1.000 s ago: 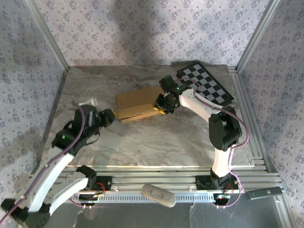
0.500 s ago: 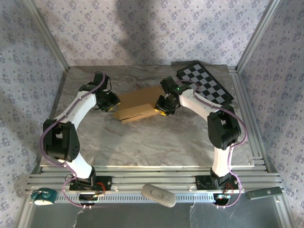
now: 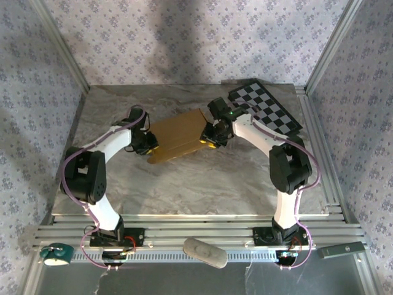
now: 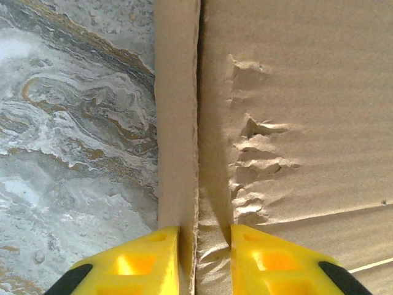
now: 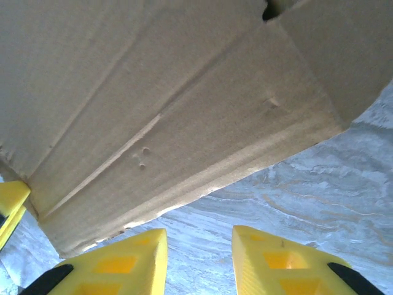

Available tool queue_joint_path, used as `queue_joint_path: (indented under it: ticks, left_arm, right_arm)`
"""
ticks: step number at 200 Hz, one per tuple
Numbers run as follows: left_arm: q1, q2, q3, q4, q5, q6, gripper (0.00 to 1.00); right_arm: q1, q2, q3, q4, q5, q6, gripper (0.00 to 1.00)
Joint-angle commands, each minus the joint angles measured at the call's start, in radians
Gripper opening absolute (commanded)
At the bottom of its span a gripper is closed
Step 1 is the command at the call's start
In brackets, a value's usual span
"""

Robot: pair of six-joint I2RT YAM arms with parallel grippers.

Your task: Fold the paper box

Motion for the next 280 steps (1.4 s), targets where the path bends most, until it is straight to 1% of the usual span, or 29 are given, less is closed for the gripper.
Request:
queue_joint_path:
  ticks: [1,19,29,40,50,73,84,127,153,162,176,186,190,208,224,237,255,264,280]
  left_arm:
    - [-0.005,-0.011,-0.015,-0.019,-0.052,0.034,0.21]
    - [-0.005,-0.015,0.0,-0.033,-0.06,0.051,0.16]
    - [-0.005,-0.013,0.002,-0.033,-0.057,0.055,0.15]
    - [-0.005,-0.011,0.003,-0.032,-0.05,0.058,0.15]
    - [-0.005,-0.009,0.002,-0.033,-0.047,0.058,0.15]
    - [-0.005,-0.011,-0.002,-0.035,-0.044,0.058,0.15]
    - [-0.005,-0.011,-0.003,-0.033,-0.044,0.06,0.15]
    - [-0.006,-0.026,-0.002,-0.028,-0.047,0.081,0.15]
    - [-0.005,-0.037,0.017,-0.04,-0.054,0.107,0.19]
    - [-0.005,-0.048,0.026,-0.049,-0.063,0.116,0.22]
    - [-0.009,-0.071,0.041,-0.059,-0.082,0.13,0.29]
    - [-0.014,-0.091,0.058,-0.081,-0.108,0.141,0.35]
    - [-0.017,-0.1,0.067,-0.092,-0.119,0.146,0.36]
    - [-0.038,-0.148,0.098,-0.153,-0.189,0.169,0.43]
    - [-0.056,-0.186,0.113,-0.2,-0.205,0.184,0.44]
    - [-0.073,-0.205,0.119,-0.249,-0.195,0.191,0.44]
    - [-0.108,-0.223,0.106,-0.296,-0.186,0.213,0.43]
    - [-0.126,-0.231,0.089,-0.307,-0.185,0.228,0.43]
    - [-0.143,-0.244,0.047,-0.299,-0.166,0.242,0.45]
  right_arm:
    - [-0.07,-0.068,0.053,-0.049,0.046,-0.083,0.35]
    - [-0.133,-0.025,0.086,-0.04,0.03,-0.129,0.35]
    - [-0.152,0.016,0.116,-0.034,0.031,-0.16,0.35]
    - [-0.167,0.072,0.166,-0.019,-0.01,-0.189,0.34]
    - [-0.17,0.122,0.225,-0.022,-0.038,-0.201,0.28]
    - [-0.154,0.221,0.368,-0.083,-0.042,-0.218,0.24]
    - [-0.141,0.255,0.406,-0.103,-0.042,-0.214,0.23]
    - [-0.098,0.32,0.383,-0.117,-0.04,-0.187,0.21]
    - [-0.095,0.325,0.359,-0.137,-0.029,-0.193,0.2]
    - [-0.097,0.312,0.358,-0.143,-0.022,-0.206,0.21]
    - [-0.104,0.286,0.36,-0.147,-0.012,-0.219,0.22]
    - [-0.111,0.267,0.367,-0.161,-0.002,-0.219,0.23]
    - [-0.114,0.26,0.37,-0.17,0.002,-0.255,0.24]
    - [-0.13,0.217,0.361,-0.188,0.019,-0.303,0.27]
    - [-0.139,0.174,0.328,-0.196,0.034,-0.365,0.32]
    - [-0.141,0.149,0.301,-0.211,0.035,-0.412,0.35]
    - [-0.141,0.121,0.256,-0.213,0.001,-0.476,0.4]
    - [-0.14,0.115,0.242,-0.216,-0.011,-0.505,0.43]
    - [-0.133,0.118,0.237,-0.239,0.006,-0.55,0.47]
